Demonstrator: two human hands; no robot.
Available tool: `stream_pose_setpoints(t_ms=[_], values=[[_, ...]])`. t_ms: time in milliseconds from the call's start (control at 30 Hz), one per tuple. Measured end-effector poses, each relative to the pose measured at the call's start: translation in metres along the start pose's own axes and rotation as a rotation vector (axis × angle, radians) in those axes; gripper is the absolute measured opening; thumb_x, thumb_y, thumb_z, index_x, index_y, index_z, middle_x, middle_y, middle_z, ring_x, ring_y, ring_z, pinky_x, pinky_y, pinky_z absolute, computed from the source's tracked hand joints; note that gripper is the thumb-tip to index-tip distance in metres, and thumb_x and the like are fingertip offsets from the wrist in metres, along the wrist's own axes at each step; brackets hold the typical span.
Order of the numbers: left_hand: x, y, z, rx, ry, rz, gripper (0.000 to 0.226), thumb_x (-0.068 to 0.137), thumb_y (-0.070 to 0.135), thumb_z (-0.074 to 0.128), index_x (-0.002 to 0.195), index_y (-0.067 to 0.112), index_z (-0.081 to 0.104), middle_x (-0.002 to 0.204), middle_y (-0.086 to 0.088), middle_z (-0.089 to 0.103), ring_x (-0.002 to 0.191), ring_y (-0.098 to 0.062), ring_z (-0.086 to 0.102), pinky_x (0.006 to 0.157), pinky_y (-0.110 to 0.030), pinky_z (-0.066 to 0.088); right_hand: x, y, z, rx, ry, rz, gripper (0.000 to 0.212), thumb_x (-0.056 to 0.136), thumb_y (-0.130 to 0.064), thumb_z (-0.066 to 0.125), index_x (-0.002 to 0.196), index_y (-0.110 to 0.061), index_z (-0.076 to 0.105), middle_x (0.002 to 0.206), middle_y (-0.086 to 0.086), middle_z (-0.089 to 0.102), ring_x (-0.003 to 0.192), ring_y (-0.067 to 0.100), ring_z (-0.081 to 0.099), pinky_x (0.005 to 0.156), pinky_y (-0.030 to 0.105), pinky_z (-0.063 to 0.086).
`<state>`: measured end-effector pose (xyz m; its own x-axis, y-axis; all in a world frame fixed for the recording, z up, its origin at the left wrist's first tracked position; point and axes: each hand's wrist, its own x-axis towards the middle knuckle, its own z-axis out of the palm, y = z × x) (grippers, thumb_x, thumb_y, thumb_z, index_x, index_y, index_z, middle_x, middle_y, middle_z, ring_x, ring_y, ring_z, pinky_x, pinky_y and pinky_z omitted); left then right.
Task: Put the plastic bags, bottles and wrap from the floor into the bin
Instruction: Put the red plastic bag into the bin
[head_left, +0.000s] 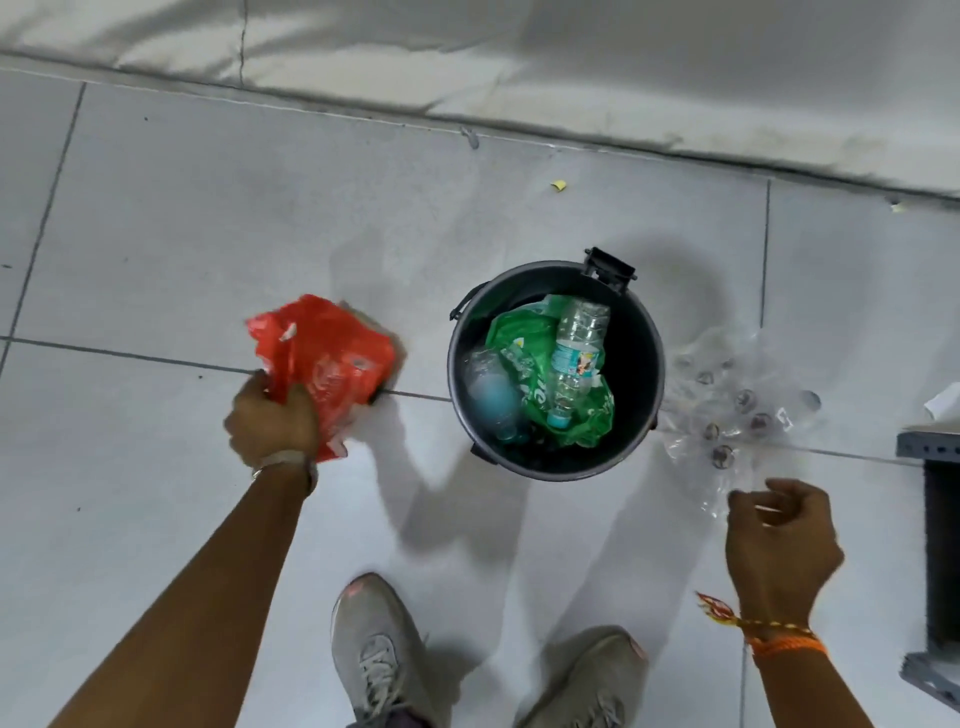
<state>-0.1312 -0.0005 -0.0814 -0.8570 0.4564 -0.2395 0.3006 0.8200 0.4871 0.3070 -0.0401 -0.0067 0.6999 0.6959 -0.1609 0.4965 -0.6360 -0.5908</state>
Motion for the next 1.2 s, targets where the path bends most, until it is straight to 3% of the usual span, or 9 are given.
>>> stream_pose_setpoints(t_ms=[100,233,333,467,600,767,900,1000,1200], values=[[-0.024,0.041,-0.055,-0.266,0.151,0.302,0.024,0.074,0.019,0.052,0.092,0.009,0.064,0.084,-0.02,0.068,0.076,-0.038,0.062,0.072,-0.043,0.051,-0.006,0.004,-0.011,-0.068,-0.008,0.064,0.029,0.081,-0.004,0.072,0.107,-0.005,0.059,0.09,0.017,0.071,0.075,0.028,0.06,0.076,0.018,0.034],[-0.092,0.12,-0.104,-0.523,0.007,0.591,0.026,0.073,0.005,0.05,0.097,0.008,0.059,0.086,-0.009,0.055,0.079,-0.024,0.052,0.074,-0.038,0.046,0.0,0.001,-0.01,-0.086,-0.025,0.18,0.031,0.081,-0.005,0.072,0.109,-0.004,0.059,0.091,0.022,0.072,0.088,0.037,0.068,0.085,0.035,0.049],[-0.149,0.162,-0.092,-0.423,-0.17,0.838,0.052,0.07,0.0,0.054,0.121,0.003,0.06,0.109,-0.017,0.058,0.1,-0.025,0.056,0.085,-0.032,0.045,0.015,0.001,-0.005,-0.081,-0.074,0.266,0.032,0.081,-0.007,0.07,0.111,-0.005,0.058,0.093,0.023,0.073,0.097,0.04,0.068,0.086,0.037,0.051],[-0.18,0.182,-0.024,0.044,-0.423,0.954,0.077,0.075,0.006,0.05,0.142,0.045,0.042,0.132,-0.006,0.044,0.096,-0.031,0.062,0.071,-0.038,0.054,0.033,0.006,0.007,-0.151,-0.151,0.217,0.035,0.082,-0.011,0.066,0.115,-0.004,0.056,0.106,0.024,0.069,0.106,0.041,0.063,0.085,0.039,0.05],[-0.17,0.162,0.047,0.463,-0.513,0.856,0.047,0.097,0.031,0.044,0.139,0.051,0.033,0.149,-0.01,0.031,0.09,-0.044,0.065,0.074,-0.044,0.051,0.053,0.023,0.018,-0.24,-0.219,0.162,0.038,0.08,-0.012,0.067,0.116,-0.004,0.056,0.115,0.021,0.065,0.112,0.042,0.059,0.091,0.045,0.051],[-0.162,0.142,0.1,0.739,-0.485,0.785,0.048,0.098,0.017,0.042,0.144,0.029,0.034,0.142,-0.022,0.034,0.103,-0.046,0.063,0.068,-0.045,0.045,0.083,0.055,0.032,-0.333,-0.335,0.239,0.051,0.08,-0.019,0.072,0.123,0.001,0.056,0.129,0.025,0.056,0.123,0.043,0.052,0.104,0.044,0.044],[-0.156,0.143,0.128,0.904,-0.529,0.74,0.048,0.098,0.026,0.047,0.143,0.01,0.045,0.139,-0.023,0.048,0.121,-0.042,0.057,0.091,-0.05,0.051,0.102,0.071,0.055,-0.468,-0.475,0.199,0.095,0.068,-0.042,0.086,0.142,0.0,0.042,0.146,0.022,0.038,0.135,0.043,0.04,0.112,0.046,0.035],[-0.15,0.152,0.136,1.062,-0.553,0.807,0.05,0.09,0.046,0.052,0.129,0.016,0.063,0.131,-0.011,0.062,0.123,-0.034,0.057,0.098,-0.043,0.047,0.114,0.061,0.078,-0.491,-0.466,0.158,0.124,0.066,-0.059,0.084,0.156,-0.006,0.016,0.159,0.022,0.018,0.146,0.044,0.023,0.117,0.051,0.027],[-0.145,0.16,0.08,0.802,-0.509,0.763,0.057,0.085,0.053,0.051,0.125,0.013,0.058,0.117,-0.024,0.066,0.111,-0.046,0.06,0.088,-0.045,0.049,0.135,0.028,0.125,-0.292,-0.508,0.427,0.135,0.072,-0.069,0.074,0.157,-0.007,-0.012,0.161,0.029,0.015,0.147,0.048,0.023,0.118,0.058,0.023]])
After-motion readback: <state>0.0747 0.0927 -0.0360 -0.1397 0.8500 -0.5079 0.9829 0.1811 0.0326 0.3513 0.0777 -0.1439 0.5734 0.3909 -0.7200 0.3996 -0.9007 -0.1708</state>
